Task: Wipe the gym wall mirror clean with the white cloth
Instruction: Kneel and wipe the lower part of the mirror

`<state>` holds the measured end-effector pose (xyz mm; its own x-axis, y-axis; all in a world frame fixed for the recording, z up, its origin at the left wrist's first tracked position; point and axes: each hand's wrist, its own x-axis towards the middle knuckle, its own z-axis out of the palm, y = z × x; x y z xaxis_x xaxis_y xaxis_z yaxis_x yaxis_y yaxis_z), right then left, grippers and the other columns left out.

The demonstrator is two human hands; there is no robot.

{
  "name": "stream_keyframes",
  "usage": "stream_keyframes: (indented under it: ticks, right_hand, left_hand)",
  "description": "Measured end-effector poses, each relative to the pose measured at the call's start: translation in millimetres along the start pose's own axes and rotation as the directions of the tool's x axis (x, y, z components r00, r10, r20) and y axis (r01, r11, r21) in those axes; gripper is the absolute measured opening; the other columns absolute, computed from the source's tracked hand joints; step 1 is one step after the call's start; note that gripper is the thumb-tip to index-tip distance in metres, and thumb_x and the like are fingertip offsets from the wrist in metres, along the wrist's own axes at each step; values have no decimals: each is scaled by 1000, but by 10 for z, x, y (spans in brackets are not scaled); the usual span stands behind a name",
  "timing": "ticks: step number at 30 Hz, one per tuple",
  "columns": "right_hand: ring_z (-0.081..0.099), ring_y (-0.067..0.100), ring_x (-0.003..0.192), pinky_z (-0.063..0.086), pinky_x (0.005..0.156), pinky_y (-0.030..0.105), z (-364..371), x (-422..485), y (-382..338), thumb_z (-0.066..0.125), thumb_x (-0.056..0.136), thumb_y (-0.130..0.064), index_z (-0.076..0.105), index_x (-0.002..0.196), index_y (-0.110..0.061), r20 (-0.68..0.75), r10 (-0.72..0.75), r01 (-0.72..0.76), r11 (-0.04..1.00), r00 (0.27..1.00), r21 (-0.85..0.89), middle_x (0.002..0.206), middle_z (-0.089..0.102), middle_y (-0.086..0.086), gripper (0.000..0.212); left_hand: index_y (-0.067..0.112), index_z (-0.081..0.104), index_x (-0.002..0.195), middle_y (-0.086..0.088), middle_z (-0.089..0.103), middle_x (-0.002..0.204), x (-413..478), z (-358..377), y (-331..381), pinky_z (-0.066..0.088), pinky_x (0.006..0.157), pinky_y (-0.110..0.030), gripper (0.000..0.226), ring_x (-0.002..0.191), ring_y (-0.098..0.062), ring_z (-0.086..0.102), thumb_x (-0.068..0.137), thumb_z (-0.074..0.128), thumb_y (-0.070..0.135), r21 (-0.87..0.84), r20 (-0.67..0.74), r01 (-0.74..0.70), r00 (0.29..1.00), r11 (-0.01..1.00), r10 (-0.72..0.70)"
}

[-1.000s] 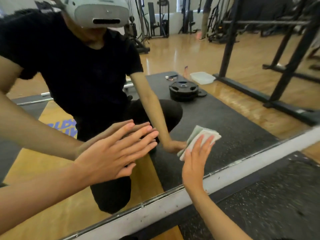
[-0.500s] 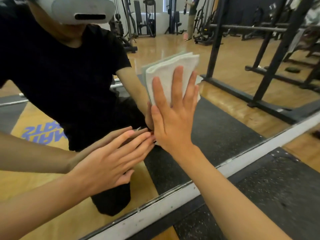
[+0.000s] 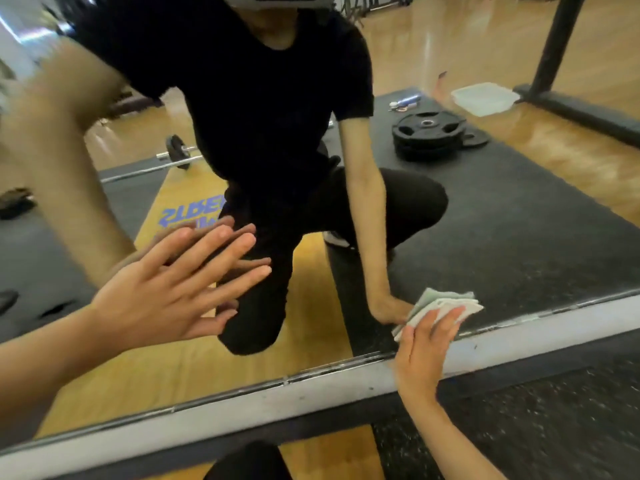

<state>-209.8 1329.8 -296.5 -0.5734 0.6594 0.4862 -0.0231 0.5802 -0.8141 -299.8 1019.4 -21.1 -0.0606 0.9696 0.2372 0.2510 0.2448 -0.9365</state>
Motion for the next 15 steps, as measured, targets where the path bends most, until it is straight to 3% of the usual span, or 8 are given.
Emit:
stream_keyframes:
  ticks: [4,5,7,9,11,15]
  right_hand:
    - [12,57,154,41,108,75,-162,49,57,17,114,-46,0,166,-25,155,-40,49,997,987,-58,173,-25,5,58]
    - [10,56,154,40,109,76,-220,167,3,19,114,-44,4,166,-25,180,-78,86,996,981,-38,173,-25,5,57]
    - [4,58,151,22,120,74,-318,574,-214,25,115,-39,7,164,-28,160,-244,247,969,957,-2,172,-28,2,53]
    - [-1,56,151,3,126,63,-437,1049,-615,31,115,-34,13,160,-29,87,-486,488,873,870,-4,172,-28,0,49]
    - [-11,48,157,-3,128,56,-532,1425,-1073,43,114,-31,19,161,-33,65,-675,678,730,735,-93,174,-19,4,53]
    - [5,44,153,2,130,53,-620,1628,-1407,52,112,-28,18,165,-35,43,-761,747,622,648,-236,166,19,13,64]
  left_hand:
    - [28,46,160,-17,32,170,-54,60,30,23,124,-52,75,161,-36,21,96,54,66,-4,36,3,999,1000,-3]
    - [30,48,159,-16,34,169,-85,98,43,28,122,-52,74,160,-35,25,95,55,66,-8,58,5,998,1000,-5]
    - [32,51,157,-14,37,169,-108,118,52,32,120,-52,71,156,-33,33,95,57,65,-19,92,24,995,1000,-22]
    - [31,46,160,-14,33,171,-107,88,98,24,126,-53,71,158,-33,30,96,55,63,-60,73,39,997,997,-35]
    - [29,39,164,-16,24,173,-43,17,84,9,130,-50,72,162,-34,17,99,51,59,-75,70,66,996,995,-61]
    - [26,32,166,-19,22,173,40,-190,130,8,130,-53,79,162,-37,15,95,55,51,-120,166,149,978,982,-128]
